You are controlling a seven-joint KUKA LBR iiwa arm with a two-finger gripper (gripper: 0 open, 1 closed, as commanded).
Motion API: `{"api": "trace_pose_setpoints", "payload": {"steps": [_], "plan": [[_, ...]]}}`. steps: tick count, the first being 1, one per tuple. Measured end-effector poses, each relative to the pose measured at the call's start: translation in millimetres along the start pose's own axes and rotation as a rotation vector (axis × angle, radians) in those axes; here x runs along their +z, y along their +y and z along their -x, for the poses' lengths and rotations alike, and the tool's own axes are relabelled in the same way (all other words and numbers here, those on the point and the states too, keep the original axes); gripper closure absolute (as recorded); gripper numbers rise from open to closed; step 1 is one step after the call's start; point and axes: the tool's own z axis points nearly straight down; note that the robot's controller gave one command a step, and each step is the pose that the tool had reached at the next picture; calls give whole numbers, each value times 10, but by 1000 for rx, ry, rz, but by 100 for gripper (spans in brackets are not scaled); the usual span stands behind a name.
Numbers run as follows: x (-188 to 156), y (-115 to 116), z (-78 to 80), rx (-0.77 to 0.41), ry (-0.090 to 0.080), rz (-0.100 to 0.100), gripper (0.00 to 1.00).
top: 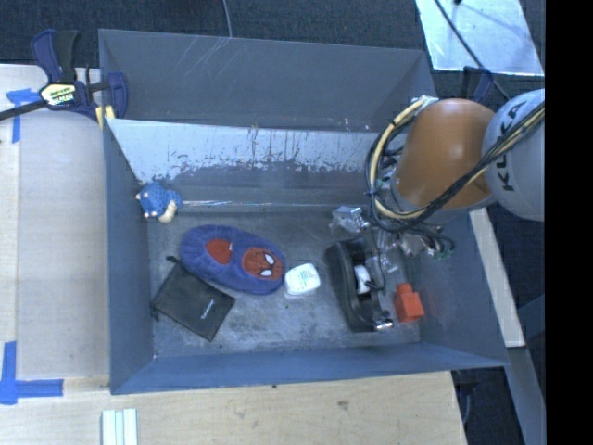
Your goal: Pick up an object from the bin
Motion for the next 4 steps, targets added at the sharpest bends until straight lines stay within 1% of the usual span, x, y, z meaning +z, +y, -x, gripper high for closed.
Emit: {"api": "trace_pose_setpoints", "payload": {"steps": [1, 2, 3, 4], "plan": [[96, -144, 16, -24, 15, -6, 0], [96, -175, 11, -24, 11, -12, 100], [214, -301, 413, 14, 1, 1, 100], [-820, 314, 356, -38, -3, 2, 100]]}}
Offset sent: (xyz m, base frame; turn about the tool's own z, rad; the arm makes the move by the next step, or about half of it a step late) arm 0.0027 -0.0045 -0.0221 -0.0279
